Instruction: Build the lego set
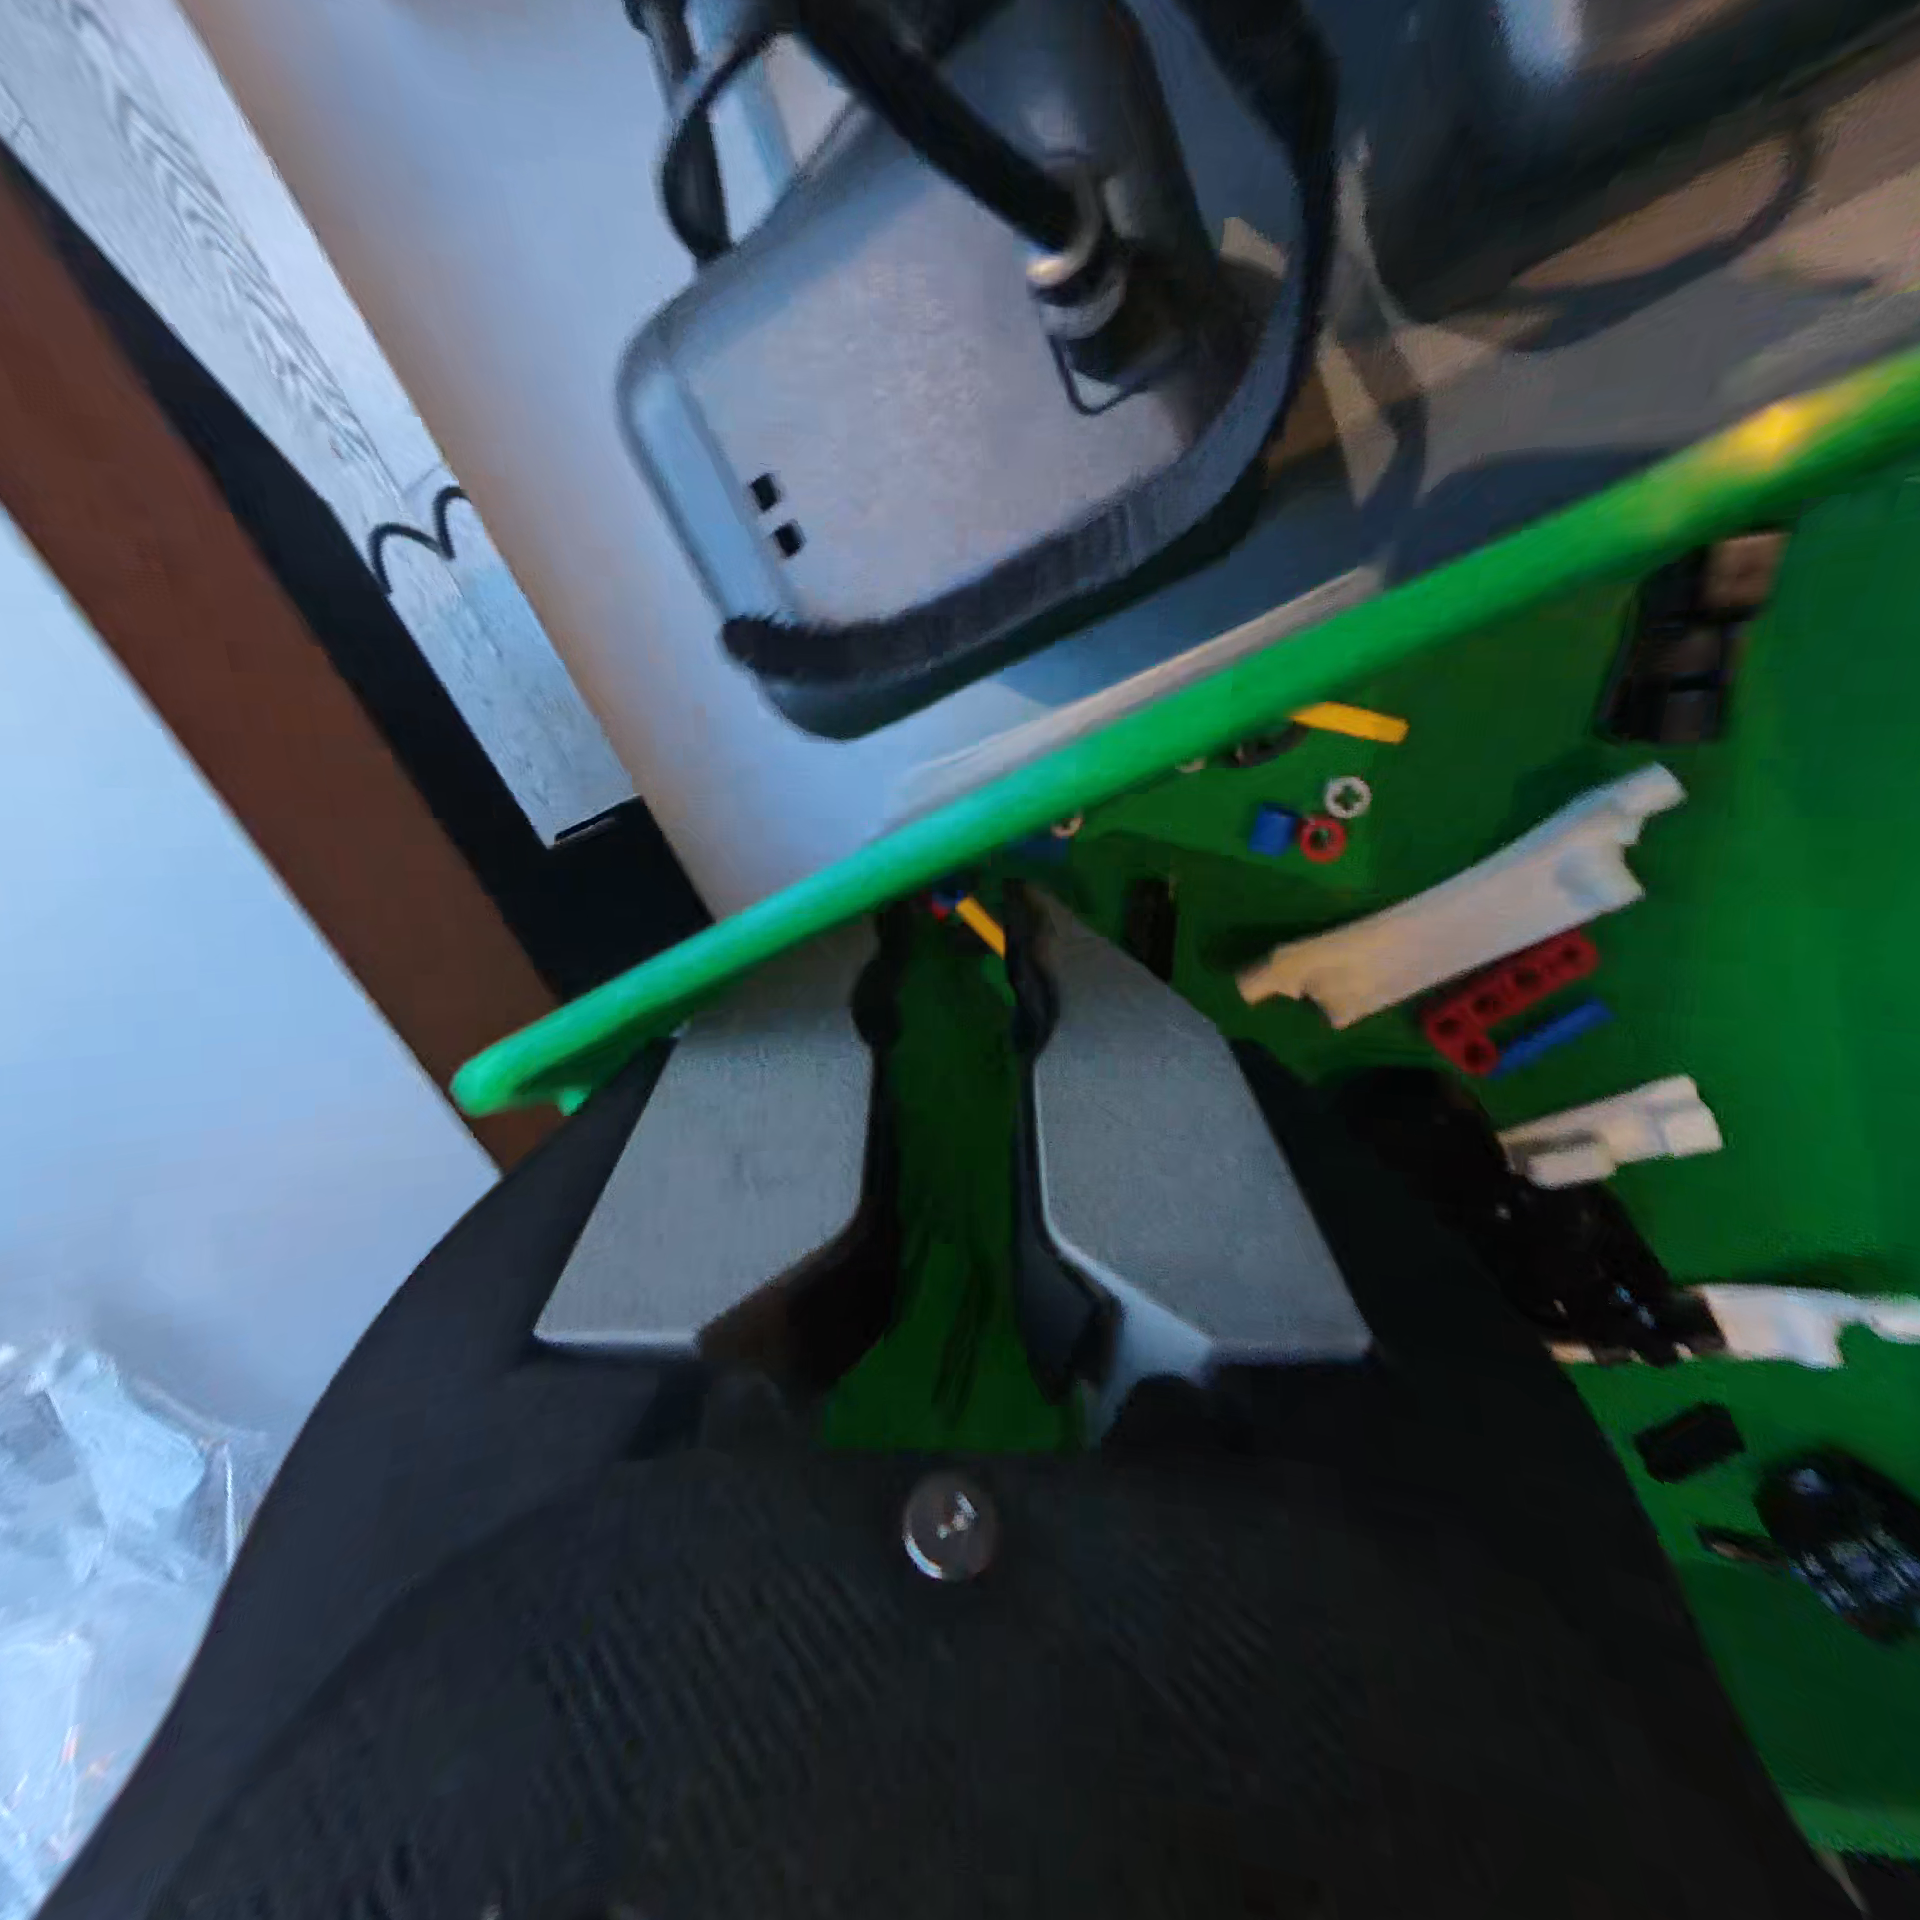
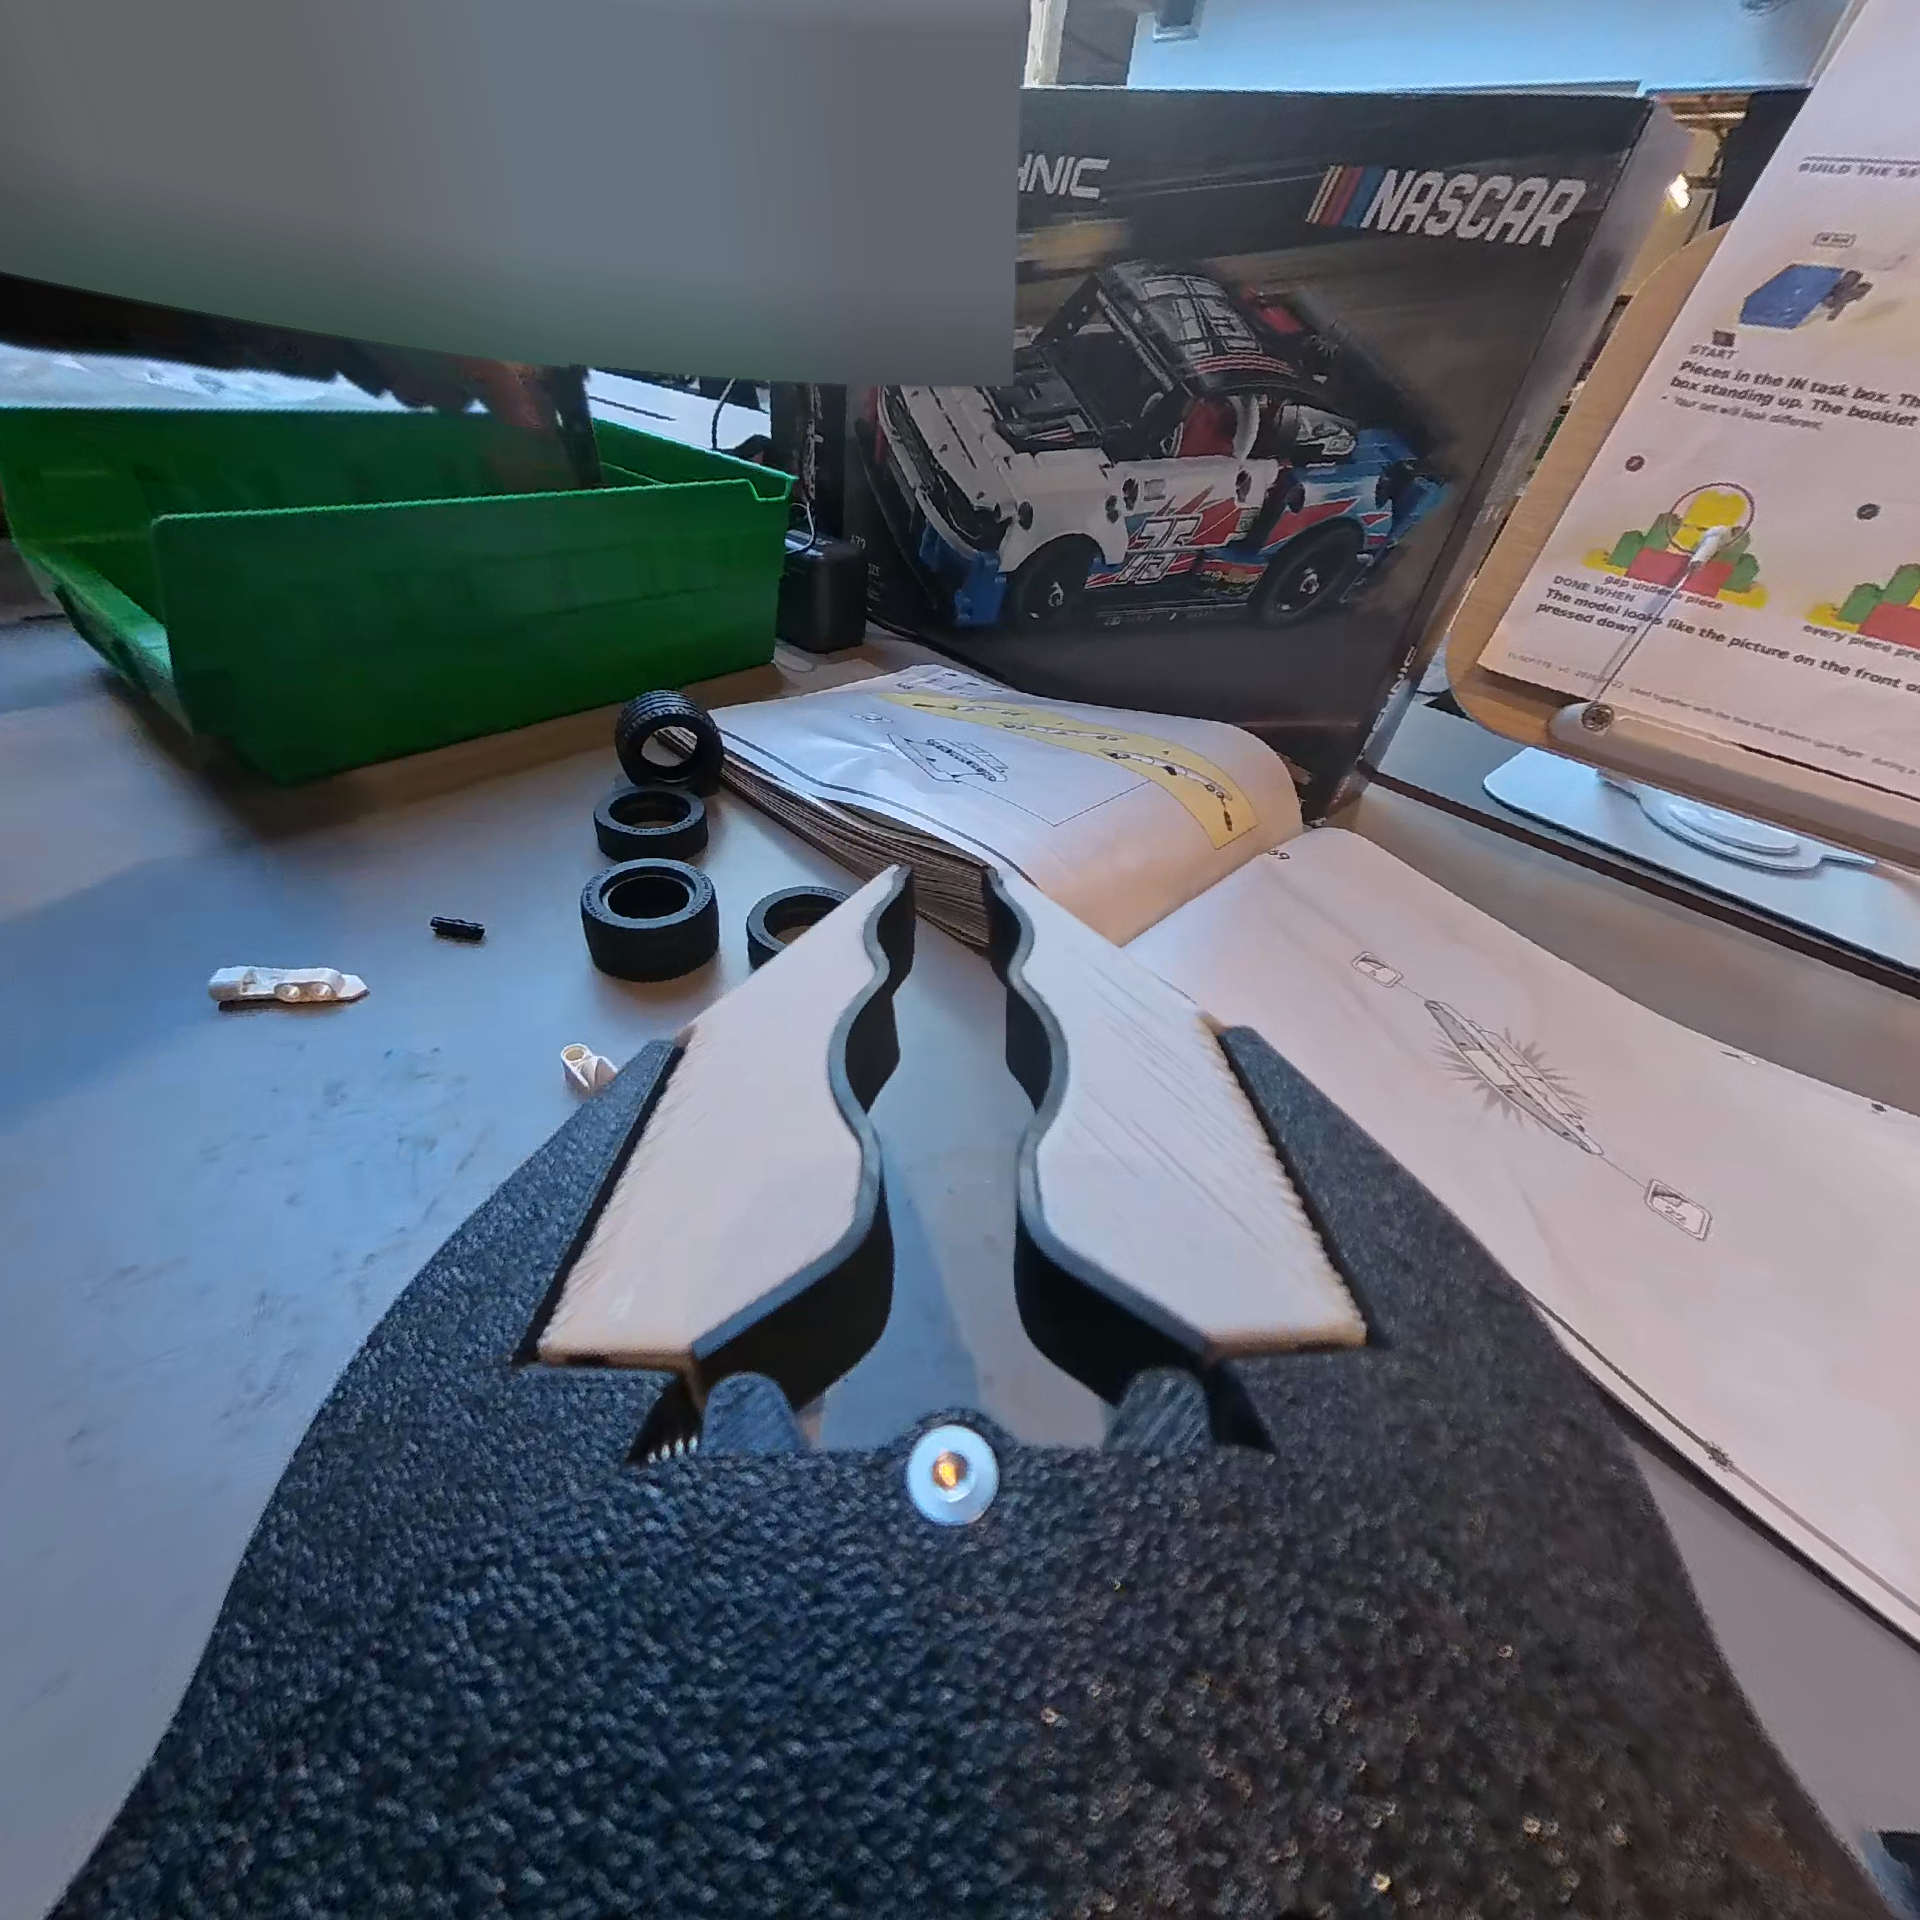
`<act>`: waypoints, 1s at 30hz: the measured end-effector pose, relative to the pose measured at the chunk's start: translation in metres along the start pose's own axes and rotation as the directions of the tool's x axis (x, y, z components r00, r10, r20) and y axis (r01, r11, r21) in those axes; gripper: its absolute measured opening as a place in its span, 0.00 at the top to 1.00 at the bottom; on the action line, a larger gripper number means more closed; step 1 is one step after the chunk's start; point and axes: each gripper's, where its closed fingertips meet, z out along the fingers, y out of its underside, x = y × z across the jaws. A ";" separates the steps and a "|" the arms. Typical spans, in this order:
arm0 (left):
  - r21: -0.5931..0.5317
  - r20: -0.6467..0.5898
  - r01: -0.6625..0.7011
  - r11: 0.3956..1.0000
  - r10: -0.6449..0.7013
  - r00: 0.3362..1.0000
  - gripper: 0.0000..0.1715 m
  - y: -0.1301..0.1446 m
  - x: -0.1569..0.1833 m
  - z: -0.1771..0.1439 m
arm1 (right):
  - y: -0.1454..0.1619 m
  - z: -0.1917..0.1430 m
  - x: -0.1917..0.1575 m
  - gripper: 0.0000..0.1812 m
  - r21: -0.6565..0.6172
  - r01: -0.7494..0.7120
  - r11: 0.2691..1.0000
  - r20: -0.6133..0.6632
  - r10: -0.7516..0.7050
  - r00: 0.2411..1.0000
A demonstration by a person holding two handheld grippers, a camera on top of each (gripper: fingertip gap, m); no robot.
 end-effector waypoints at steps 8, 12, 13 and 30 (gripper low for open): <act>-0.087 0.252 -0.107 0.990 0.126 0.959 1.00 0.002 -0.020 0.020 | -0.003 -0.002 -0.004 0.94 0.018 -0.011 1.000 0.030 0.010 1.000; -0.053 -0.056 -0.103 0.993 0.100 0.993 1.00 0.001 0.025 0.016 | -0.006 -0.005 -0.006 0.94 0.038 -0.023 0.999 0.042 0.022 0.999; -0.032 -0.088 -0.064 0.997 0.061 0.994 1.00 -0.002 0.026 0.012 | -0.006 -0.007 -0.006 0.94 0.041 -0.027 0.999 0.044 0.025 0.999; 0.074 0.108 0.235 0.969 -0.242 0.964 0.89 -0.002 -0.014 0.014 | -0.006 -0.008 -0.007 0.95 0.038 -0.042 0.998 0.052 0.040 0.998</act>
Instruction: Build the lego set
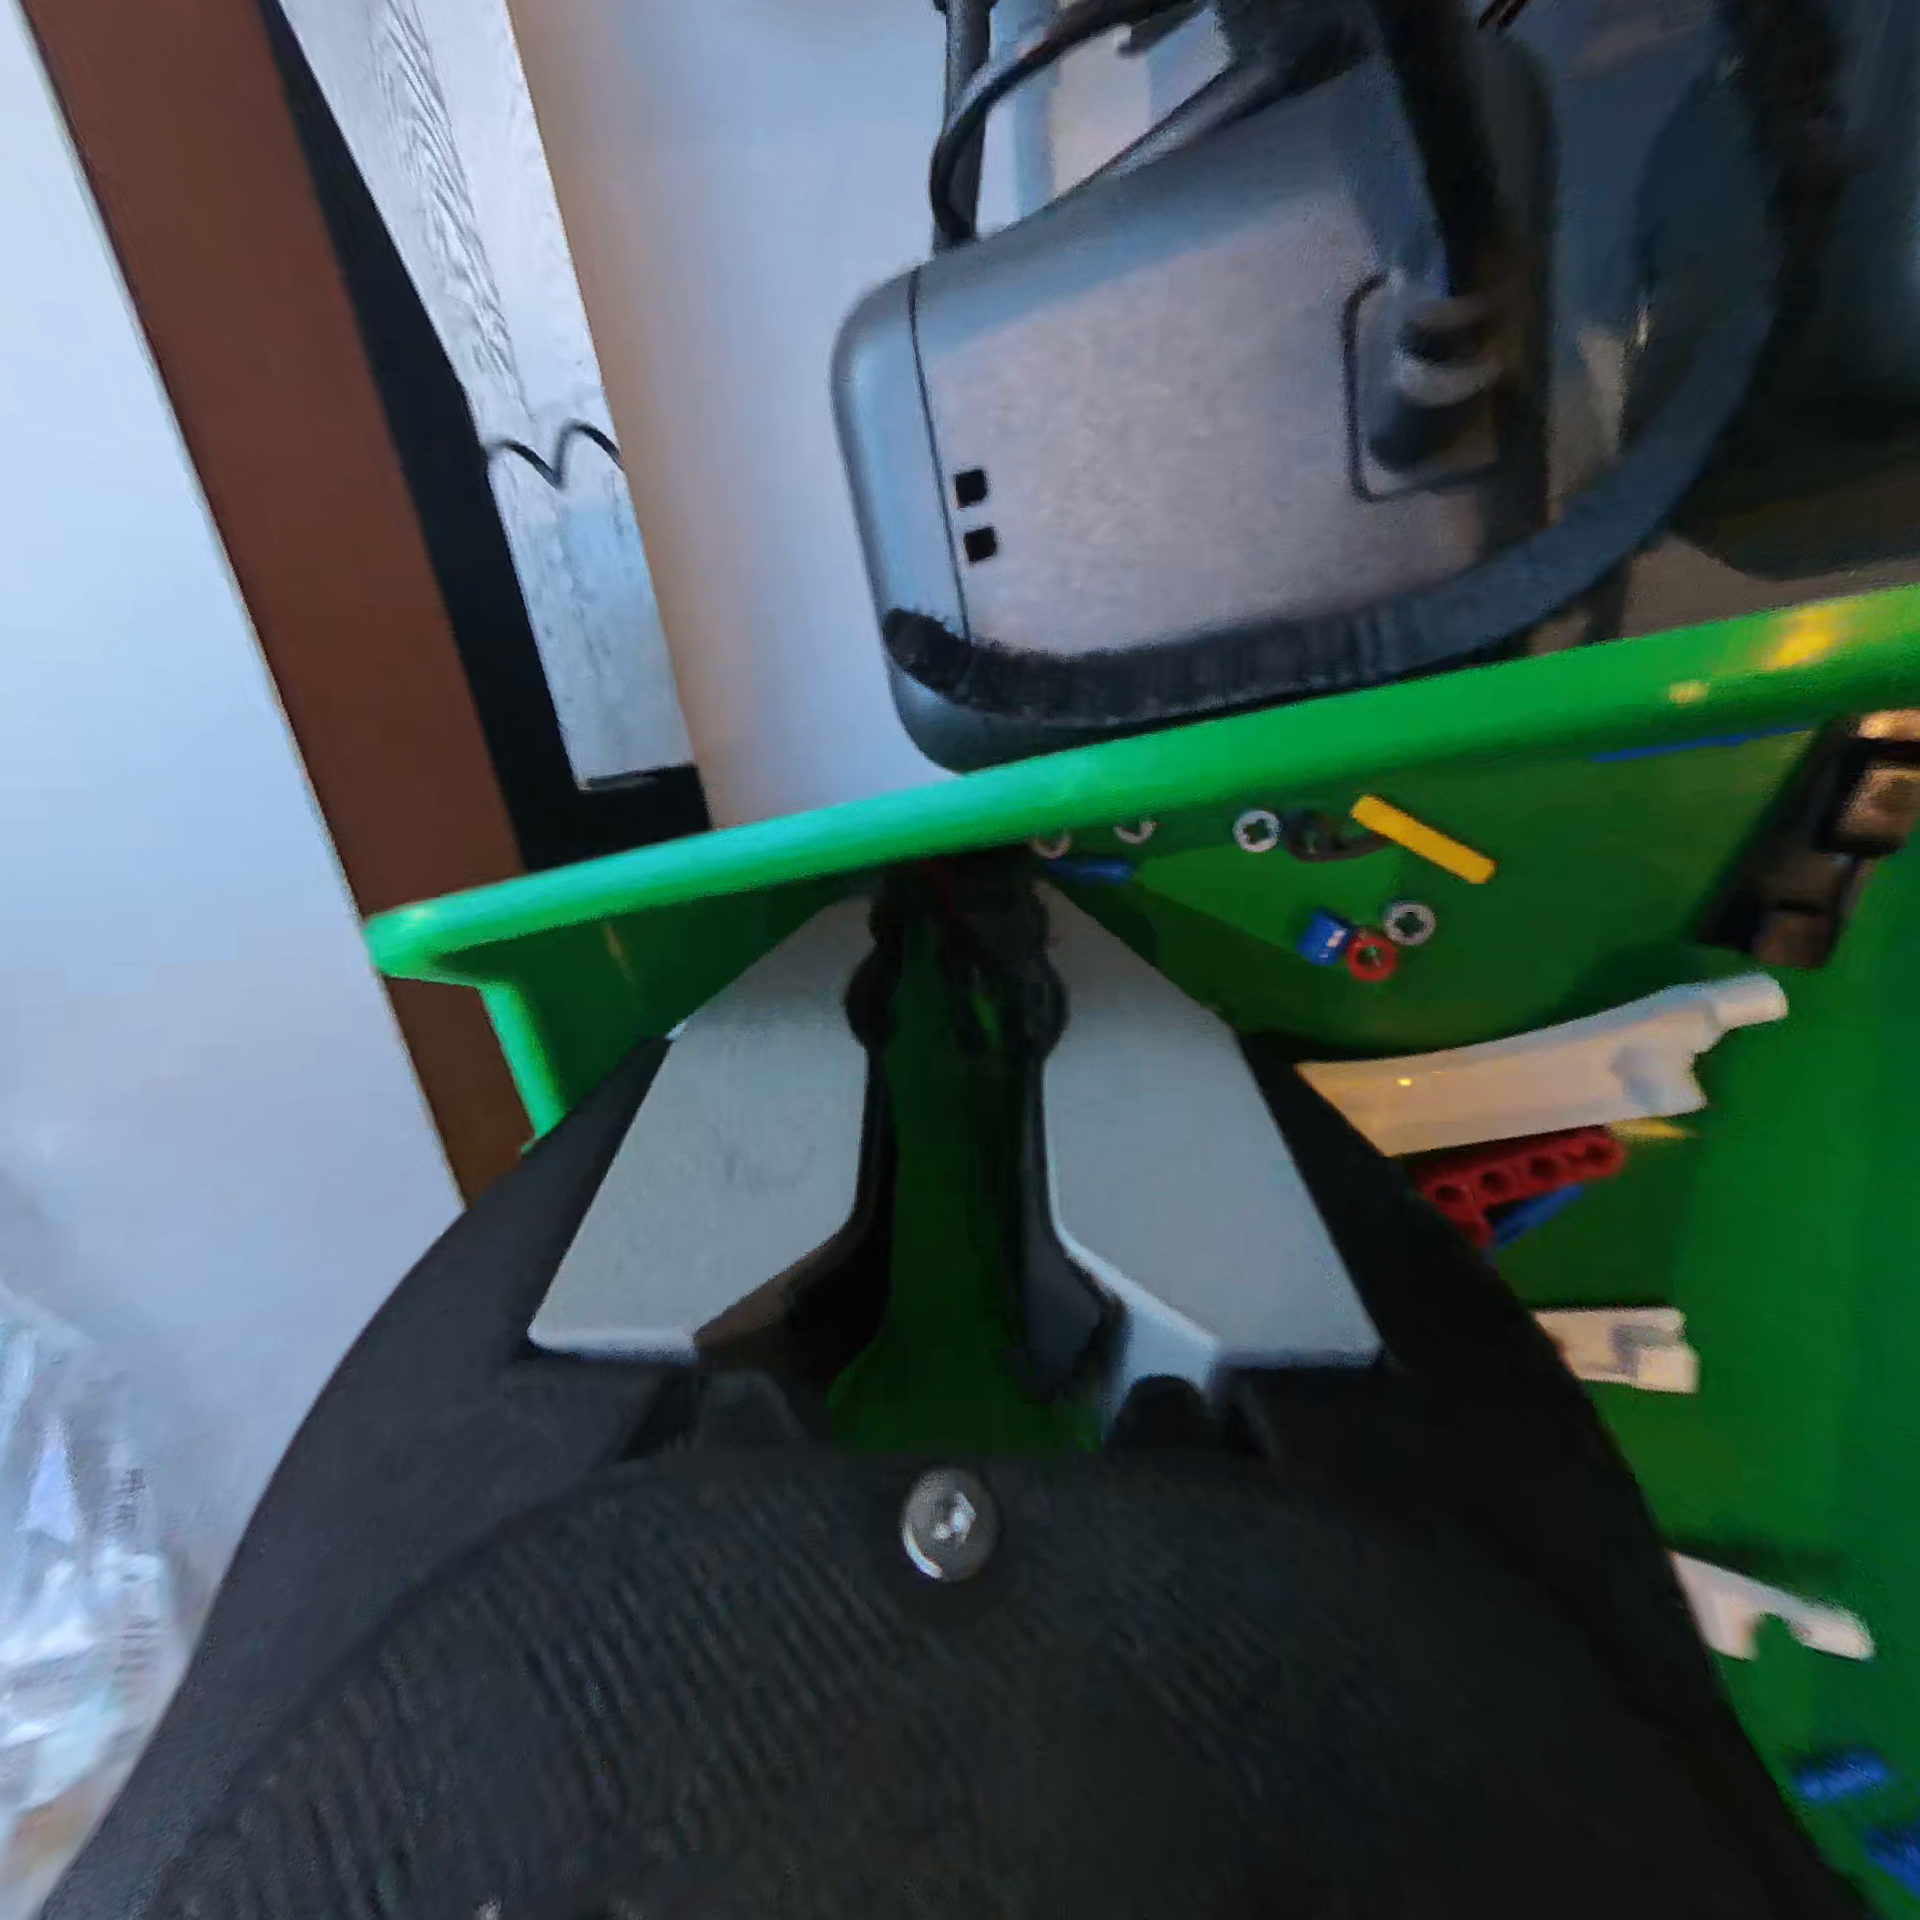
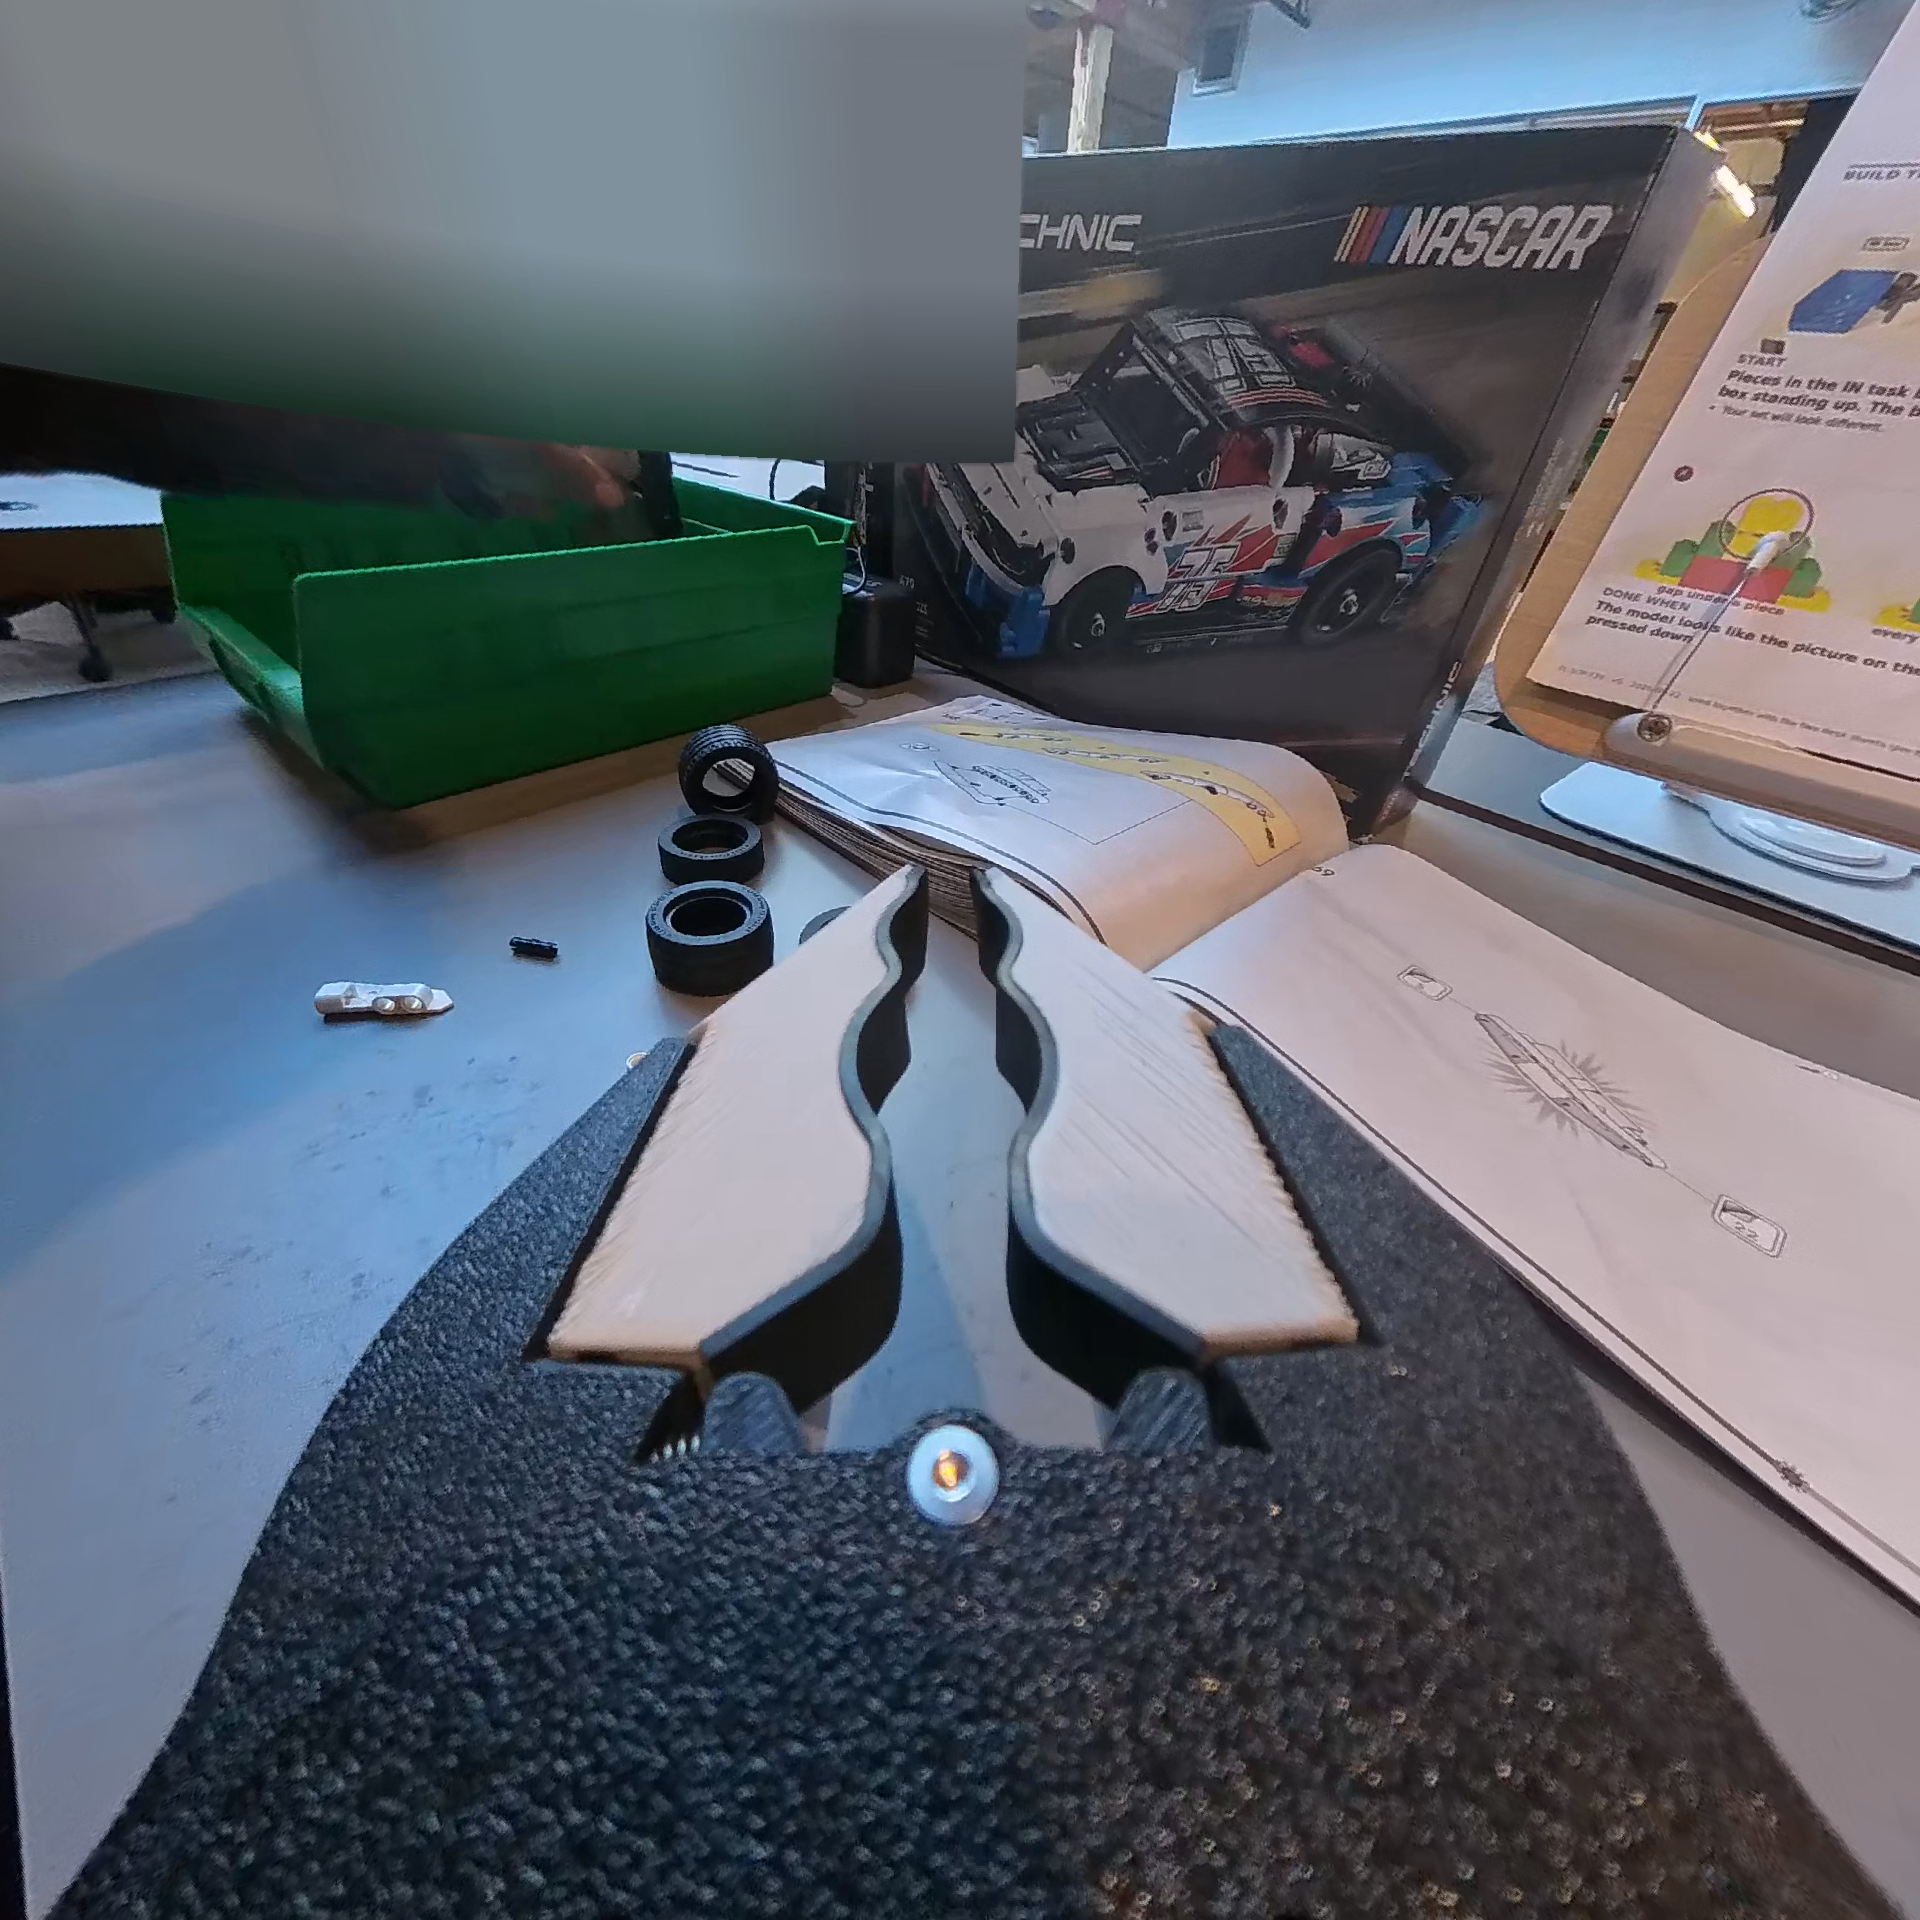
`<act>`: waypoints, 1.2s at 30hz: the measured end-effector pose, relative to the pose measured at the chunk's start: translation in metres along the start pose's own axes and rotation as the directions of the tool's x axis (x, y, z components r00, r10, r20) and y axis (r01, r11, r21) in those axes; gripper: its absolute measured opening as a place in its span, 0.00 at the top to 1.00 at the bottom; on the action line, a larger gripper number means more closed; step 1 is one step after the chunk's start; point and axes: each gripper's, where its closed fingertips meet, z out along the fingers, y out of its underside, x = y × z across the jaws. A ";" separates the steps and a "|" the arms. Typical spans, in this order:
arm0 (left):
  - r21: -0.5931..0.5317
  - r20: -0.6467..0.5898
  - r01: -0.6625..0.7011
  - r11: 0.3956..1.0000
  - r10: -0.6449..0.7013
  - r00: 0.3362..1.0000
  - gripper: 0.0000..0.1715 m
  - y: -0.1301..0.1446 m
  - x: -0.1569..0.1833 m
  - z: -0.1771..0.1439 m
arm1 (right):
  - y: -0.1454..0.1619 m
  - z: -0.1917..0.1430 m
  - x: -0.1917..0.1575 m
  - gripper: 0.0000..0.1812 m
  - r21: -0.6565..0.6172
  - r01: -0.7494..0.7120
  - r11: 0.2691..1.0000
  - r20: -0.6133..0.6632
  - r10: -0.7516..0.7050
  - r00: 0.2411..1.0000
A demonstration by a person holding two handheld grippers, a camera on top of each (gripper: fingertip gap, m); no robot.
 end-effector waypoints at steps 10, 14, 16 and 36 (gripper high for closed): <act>0.091 -0.005 0.138 0.986 -0.138 0.990 0.93 -0.015 -0.007 0.012 | -0.005 -0.004 -0.010 0.97 0.032 -0.040 0.999 0.061 0.038 0.997; 0.024 -0.124 0.095 0.995 -0.092 0.988 0.89 -0.013 -0.002 0.009 | -0.008 -0.008 -0.011 0.97 0.050 -0.068 0.996 0.080 0.064 0.995; 0.035 -0.123 0.053 0.998 -0.048 0.991 0.95 -0.013 -0.006 0.010 | -0.009 -0.009 -0.012 0.97 0.056 -0.076 0.995 0.086 0.071 0.994; 0.057 -0.138 -0.185 0.981 0.191 0.972 1.00 0.004 0.029 -0.023 | -0.005 -0.006 -0.013 0.97 0.032 -0.035 0.999 0.066 0.033 0.997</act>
